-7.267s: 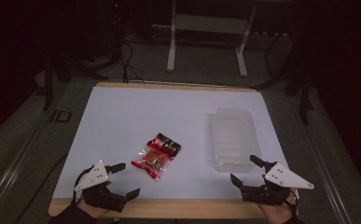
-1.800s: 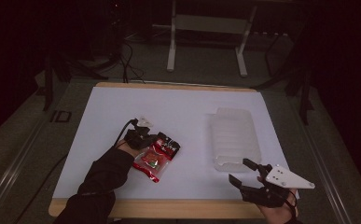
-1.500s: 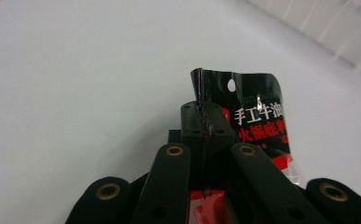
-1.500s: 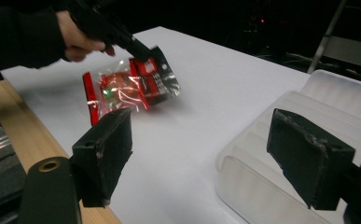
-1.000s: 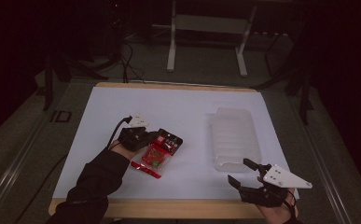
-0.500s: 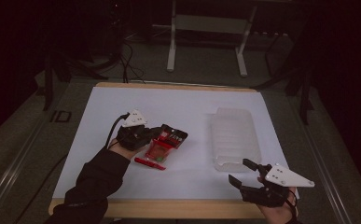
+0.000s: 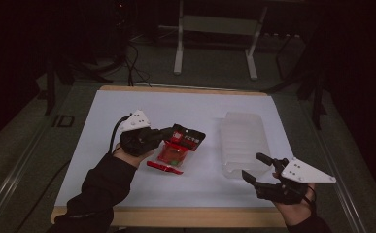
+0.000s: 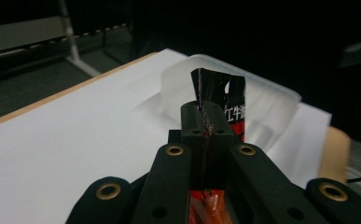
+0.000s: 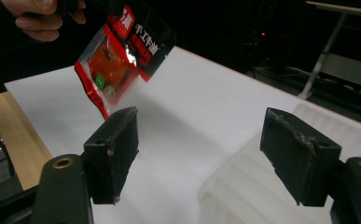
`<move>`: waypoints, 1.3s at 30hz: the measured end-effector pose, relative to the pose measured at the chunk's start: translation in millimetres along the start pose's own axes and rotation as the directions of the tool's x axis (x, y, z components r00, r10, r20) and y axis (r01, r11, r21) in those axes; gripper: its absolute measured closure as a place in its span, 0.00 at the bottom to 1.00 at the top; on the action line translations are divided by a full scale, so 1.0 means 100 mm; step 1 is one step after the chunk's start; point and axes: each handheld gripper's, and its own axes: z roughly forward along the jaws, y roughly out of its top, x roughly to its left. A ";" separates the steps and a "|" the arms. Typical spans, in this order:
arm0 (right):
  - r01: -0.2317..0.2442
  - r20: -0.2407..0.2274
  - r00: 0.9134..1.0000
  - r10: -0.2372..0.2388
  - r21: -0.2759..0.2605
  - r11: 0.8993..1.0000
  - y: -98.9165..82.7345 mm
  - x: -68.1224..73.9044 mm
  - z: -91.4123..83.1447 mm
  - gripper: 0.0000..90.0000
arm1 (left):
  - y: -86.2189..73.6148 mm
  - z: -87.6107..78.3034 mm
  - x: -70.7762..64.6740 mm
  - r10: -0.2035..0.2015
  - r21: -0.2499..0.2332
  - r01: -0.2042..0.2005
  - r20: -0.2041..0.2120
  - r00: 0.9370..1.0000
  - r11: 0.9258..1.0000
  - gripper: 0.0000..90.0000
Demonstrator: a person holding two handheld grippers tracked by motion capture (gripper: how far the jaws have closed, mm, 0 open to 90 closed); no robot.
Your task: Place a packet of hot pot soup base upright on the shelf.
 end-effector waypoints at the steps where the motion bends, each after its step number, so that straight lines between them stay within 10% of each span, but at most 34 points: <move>1: 0.007 -0.003 1.000 -0.007 0.001 1.000 0.04 -0.02 0.01 0.31 | 0.01 0.00 -0.01 0.002 0.001 -0.002 0.013 1.000 1.000 0.99; 22: 0.083 -0.176 0.982 -0.066 0.090 0.992 0.65 -0.26 0.53 0.34 | -0.01 -0.11 -0.06 0.031 -0.088 -0.017 0.157 0.987 0.996 0.99; 39: 0.111 -0.361 0.931 -0.051 0.148 0.983 0.68 -0.07 0.99 0.46 | -0.03 -0.04 -0.10 0.038 -0.112 -0.019 0.173 0.984 0.994 0.99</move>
